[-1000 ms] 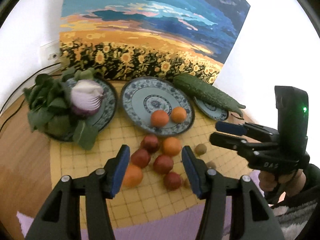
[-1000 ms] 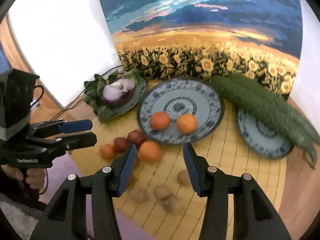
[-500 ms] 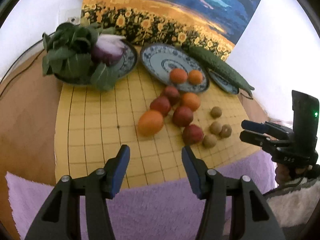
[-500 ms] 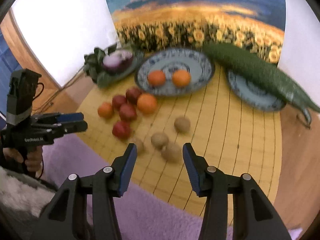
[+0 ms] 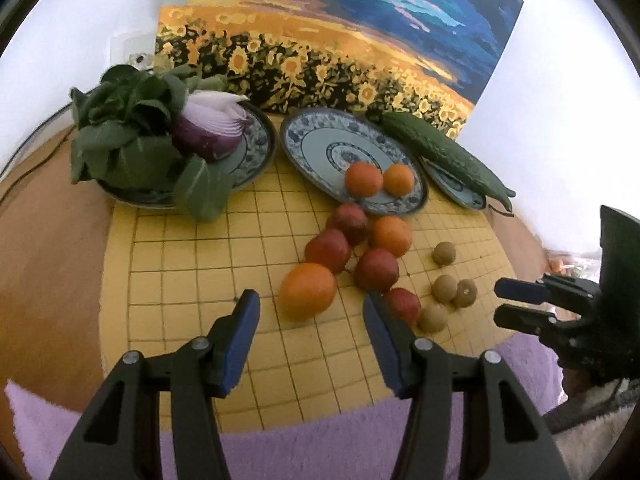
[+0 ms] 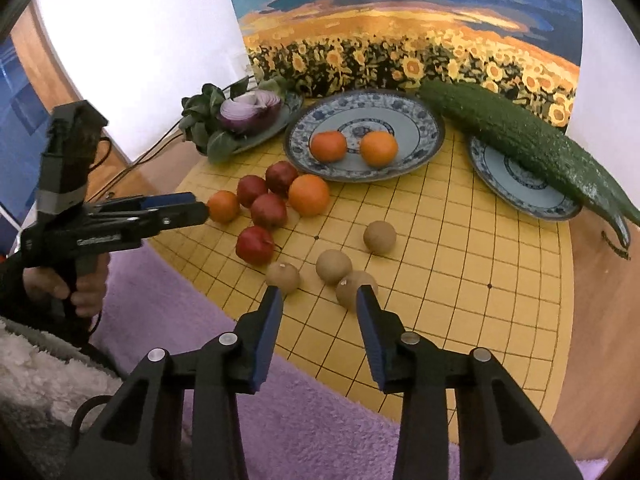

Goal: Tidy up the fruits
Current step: 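Grasp another orange with the left tool while the right tool grasps an orange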

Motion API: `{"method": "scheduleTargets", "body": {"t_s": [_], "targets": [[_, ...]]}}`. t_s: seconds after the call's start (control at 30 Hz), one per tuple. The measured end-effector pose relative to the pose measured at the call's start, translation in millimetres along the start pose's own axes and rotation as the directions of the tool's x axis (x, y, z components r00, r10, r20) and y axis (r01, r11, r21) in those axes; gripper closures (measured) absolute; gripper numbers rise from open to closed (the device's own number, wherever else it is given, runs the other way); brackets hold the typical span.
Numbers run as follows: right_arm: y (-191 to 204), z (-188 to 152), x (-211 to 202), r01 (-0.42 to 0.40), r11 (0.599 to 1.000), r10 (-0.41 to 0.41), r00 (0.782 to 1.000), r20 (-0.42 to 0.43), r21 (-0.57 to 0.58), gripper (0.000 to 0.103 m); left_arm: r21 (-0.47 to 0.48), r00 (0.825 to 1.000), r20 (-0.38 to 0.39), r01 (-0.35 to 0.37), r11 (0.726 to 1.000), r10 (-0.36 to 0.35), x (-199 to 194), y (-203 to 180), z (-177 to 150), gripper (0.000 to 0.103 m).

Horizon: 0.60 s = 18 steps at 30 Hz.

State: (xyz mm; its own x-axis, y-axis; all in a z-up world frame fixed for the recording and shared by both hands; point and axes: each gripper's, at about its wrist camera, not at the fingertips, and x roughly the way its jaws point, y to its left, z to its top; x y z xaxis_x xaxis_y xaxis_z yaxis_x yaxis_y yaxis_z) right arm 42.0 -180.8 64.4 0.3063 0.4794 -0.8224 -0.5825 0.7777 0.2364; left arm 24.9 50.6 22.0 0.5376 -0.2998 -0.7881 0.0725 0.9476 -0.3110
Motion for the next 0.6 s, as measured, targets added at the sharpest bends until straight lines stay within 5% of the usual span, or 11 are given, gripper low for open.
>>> {"method": "scheduleTargets", "body": {"t_s": [0.23, 0.27, 0.3, 0.6], "targets": [[1, 4, 4, -0.018, 1.000, 0.018, 1.000, 0.003, -0.021, 0.064, -0.039, 0.999, -0.023, 0.033, 0.999, -0.034, 18, 8, 5, 0.048], [1, 5, 5, -0.020, 0.999, 0.021, 1.000, 0.003, -0.025, 0.064, -0.045, 0.999, -0.021, 0.037, 0.998, -0.038, 18, 9, 5, 0.051], [2, 6, 6, -0.023, 0.999, 0.023, 1.000, 0.003, -0.030, 0.064, -0.049, 0.999, -0.019, 0.041, 0.998, -0.042, 18, 9, 5, 0.067], [-6, 33, 26, -0.030, 1.000, 0.030, 0.999, 0.015, -0.001, 0.064, -0.026, 0.999, -0.012, 0.047, 0.999, -0.048, 14, 4, -4, 0.068]]}}
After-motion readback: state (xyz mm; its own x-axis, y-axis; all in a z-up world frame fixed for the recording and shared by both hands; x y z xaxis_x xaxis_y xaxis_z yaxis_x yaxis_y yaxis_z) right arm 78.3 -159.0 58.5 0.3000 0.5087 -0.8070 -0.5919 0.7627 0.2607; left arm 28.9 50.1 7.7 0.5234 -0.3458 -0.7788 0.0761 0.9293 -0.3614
